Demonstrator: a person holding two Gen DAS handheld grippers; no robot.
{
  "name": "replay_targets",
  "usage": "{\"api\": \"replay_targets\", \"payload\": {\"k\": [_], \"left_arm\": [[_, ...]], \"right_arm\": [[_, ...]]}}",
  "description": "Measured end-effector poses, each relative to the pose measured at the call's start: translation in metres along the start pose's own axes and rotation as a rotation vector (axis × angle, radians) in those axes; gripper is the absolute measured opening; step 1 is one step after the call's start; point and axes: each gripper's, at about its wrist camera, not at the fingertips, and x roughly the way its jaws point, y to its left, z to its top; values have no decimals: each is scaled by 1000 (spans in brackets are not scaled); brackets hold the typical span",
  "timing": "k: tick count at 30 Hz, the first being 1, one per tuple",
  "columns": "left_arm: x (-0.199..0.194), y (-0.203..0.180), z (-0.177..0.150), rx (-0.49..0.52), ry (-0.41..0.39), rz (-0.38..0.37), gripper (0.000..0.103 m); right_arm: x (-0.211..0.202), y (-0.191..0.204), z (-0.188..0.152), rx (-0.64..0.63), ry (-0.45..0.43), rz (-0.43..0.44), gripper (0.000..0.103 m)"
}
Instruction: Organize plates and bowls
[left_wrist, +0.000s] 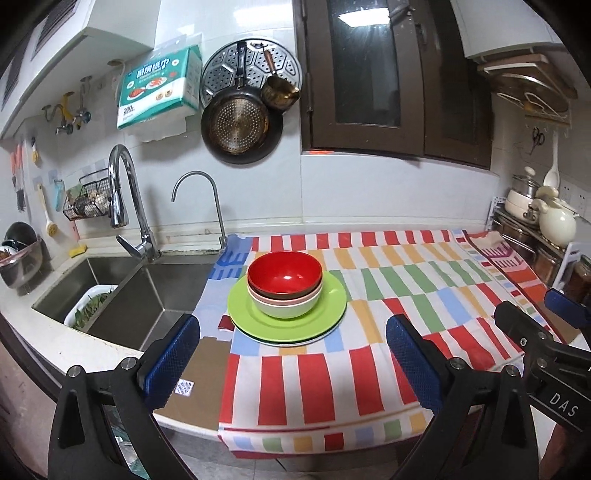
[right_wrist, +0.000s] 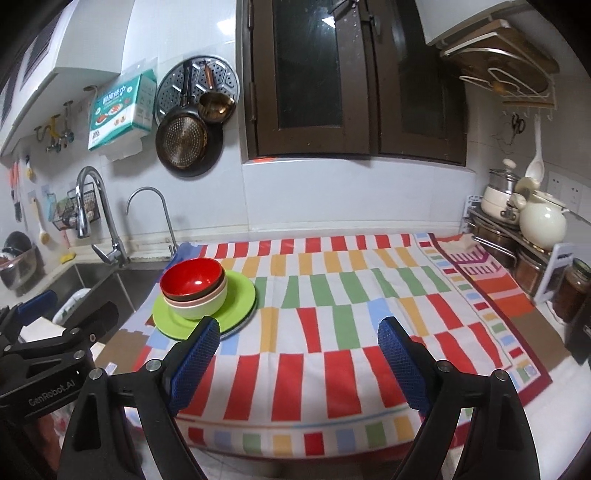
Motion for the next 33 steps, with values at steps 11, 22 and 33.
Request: {"api": "replay_targets", "payload": {"k": [11,22,33], "left_arm": [[-36,-9,-10,16,-21,17,103],[-47,-16,-13,29,-23,8,103],[-52,-17,-14,24,-13,2,103]], "right_arm": [[-36,-10,-13,11,-22,4,88],[-50,-17,-20,14,-28,-4,88],[-56,-16,-20,3,-39,-10,88]]}}
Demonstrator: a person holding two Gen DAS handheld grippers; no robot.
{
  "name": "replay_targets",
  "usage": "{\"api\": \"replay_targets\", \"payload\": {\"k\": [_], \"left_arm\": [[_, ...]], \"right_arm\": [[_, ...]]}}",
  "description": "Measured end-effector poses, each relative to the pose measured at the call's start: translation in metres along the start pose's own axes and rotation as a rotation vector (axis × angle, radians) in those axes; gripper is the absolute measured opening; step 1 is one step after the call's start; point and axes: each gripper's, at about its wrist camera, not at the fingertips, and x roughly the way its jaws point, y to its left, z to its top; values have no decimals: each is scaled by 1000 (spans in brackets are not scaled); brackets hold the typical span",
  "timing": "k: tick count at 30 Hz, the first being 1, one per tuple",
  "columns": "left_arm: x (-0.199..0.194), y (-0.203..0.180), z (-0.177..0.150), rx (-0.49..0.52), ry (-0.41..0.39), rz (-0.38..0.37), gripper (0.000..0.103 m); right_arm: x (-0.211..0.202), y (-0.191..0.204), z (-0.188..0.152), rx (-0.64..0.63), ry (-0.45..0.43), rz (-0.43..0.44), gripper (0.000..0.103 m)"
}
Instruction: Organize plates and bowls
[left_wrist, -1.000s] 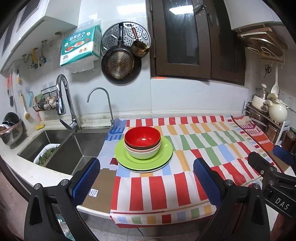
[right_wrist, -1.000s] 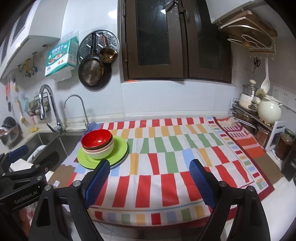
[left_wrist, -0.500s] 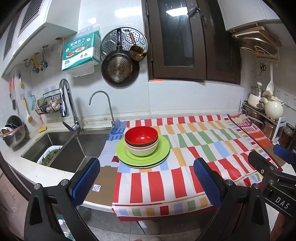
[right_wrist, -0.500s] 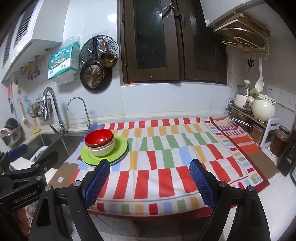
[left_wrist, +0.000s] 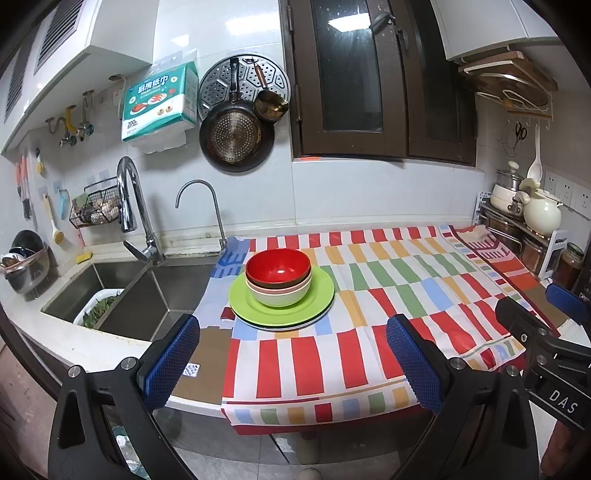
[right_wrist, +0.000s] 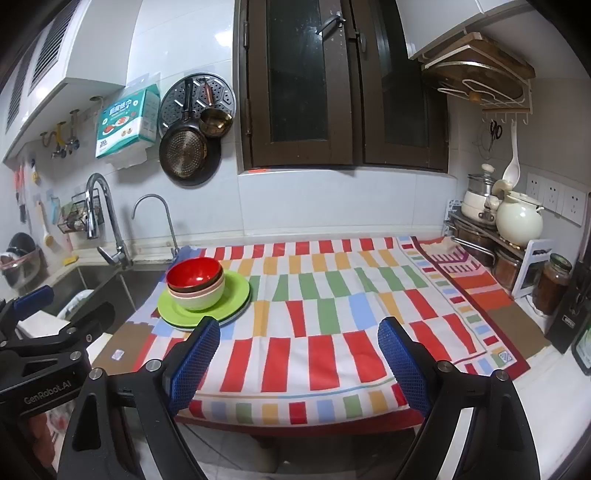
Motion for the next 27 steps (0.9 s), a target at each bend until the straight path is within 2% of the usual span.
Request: {"api": "replay_targets", "payload": {"k": [27], "left_arm": [[-6,-4,-7,3,5,5,103]], "right_arm": [[-4,-1,-3,-8,-4,-1,88]]}}
